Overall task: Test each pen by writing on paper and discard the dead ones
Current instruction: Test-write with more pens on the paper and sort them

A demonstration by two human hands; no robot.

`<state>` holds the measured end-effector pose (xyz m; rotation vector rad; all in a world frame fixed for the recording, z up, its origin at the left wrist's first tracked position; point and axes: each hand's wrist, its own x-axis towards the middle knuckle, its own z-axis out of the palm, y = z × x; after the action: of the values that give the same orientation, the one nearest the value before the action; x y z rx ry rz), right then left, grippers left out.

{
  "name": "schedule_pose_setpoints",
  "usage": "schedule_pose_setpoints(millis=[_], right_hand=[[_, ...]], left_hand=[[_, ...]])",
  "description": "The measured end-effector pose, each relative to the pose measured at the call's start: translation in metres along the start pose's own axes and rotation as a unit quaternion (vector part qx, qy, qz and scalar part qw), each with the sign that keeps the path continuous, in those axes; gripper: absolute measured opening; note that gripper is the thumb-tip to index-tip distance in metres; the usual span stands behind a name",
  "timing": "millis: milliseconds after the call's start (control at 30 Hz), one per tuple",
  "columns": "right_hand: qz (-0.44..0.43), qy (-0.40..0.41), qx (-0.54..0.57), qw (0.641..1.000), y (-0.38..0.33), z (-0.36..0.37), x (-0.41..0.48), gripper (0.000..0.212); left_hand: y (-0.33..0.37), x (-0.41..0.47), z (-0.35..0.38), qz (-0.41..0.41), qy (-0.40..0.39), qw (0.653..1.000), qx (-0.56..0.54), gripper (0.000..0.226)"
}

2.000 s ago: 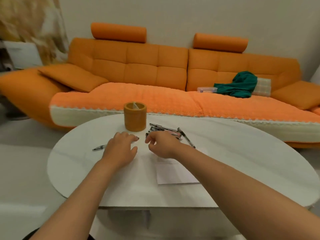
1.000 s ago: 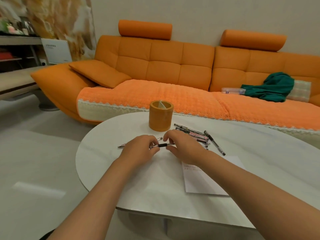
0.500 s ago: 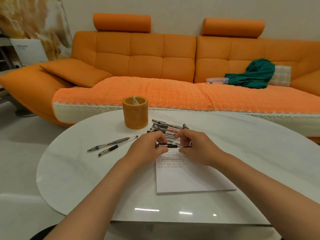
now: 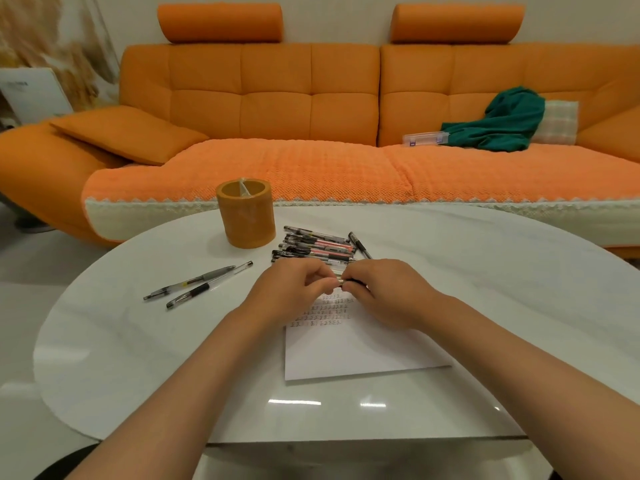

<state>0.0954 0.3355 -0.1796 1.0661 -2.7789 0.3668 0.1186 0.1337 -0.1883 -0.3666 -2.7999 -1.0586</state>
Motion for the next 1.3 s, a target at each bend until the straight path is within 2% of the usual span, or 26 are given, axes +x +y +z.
schedule_pose_setpoints(millis=[267, 367, 433, 500, 667, 800, 900, 933, 1033, 1133, 1300], right_hand=[[-0.007, 0.016, -0.043, 0.999, -0.004, 0.003, 0.000, 0.027], [0.011, -0.012, -0.009, 1.000, -0.008, 0.001, 0.001, 0.024], [0.046, -0.030, 0.020, 0.998, -0.009, 0.000, 0.001, 0.031], [0.101, -0.046, 0.119, 0.987, -0.007, -0.002, 0.000, 0.033], [0.167, 0.004, 0.364, 0.916, -0.001, -0.005, 0.000, 0.033], [0.205, 0.005, 0.568, 0.797, 0.001, -0.006, -0.003, 0.044], [0.186, -0.025, 0.641, 0.745, 0.004, -0.002, -0.009, 0.056], [0.173, -0.027, 0.644, 0.744, 0.004, 0.001, -0.012, 0.051], [0.160, -0.007, 0.629, 0.761, 0.000, 0.007, -0.016, 0.011], [0.202, -0.004, 0.591, 0.781, -0.001, 0.005, -0.018, 0.017], [0.171, -0.025, 0.506, 0.845, -0.011, 0.002, -0.026, 0.010]], left_hand=[[0.000, -0.007, -0.004, -0.005, -0.004, 0.999, -0.034, 0.009], [-0.001, -0.010, -0.008, -0.005, -0.002, 1.000, -0.013, 0.006], [-0.002, -0.011, -0.010, -0.009, 0.003, 1.000, 0.016, 0.003], [-0.003, -0.012, -0.011, -0.020, 0.011, 0.998, 0.054, 0.002], [-0.006, -0.012, -0.010, -0.037, 0.013, 0.996, 0.083, 0.003], [-0.007, -0.013, -0.006, -0.034, -0.006, 0.995, 0.091, 0.005], [-0.009, -0.011, -0.001, -0.042, -0.018, 0.994, 0.102, 0.010], [-0.010, -0.011, 0.001, -0.045, -0.022, 0.993, 0.104, 0.012], [-0.012, -0.008, 0.004, -0.053, -0.030, 0.992, 0.114, 0.017], [-0.012, -0.007, 0.006, -0.056, -0.034, 0.990, 0.127, 0.019], [-0.011, -0.004, 0.006, -0.069, -0.045, 0.988, 0.130, 0.027]])
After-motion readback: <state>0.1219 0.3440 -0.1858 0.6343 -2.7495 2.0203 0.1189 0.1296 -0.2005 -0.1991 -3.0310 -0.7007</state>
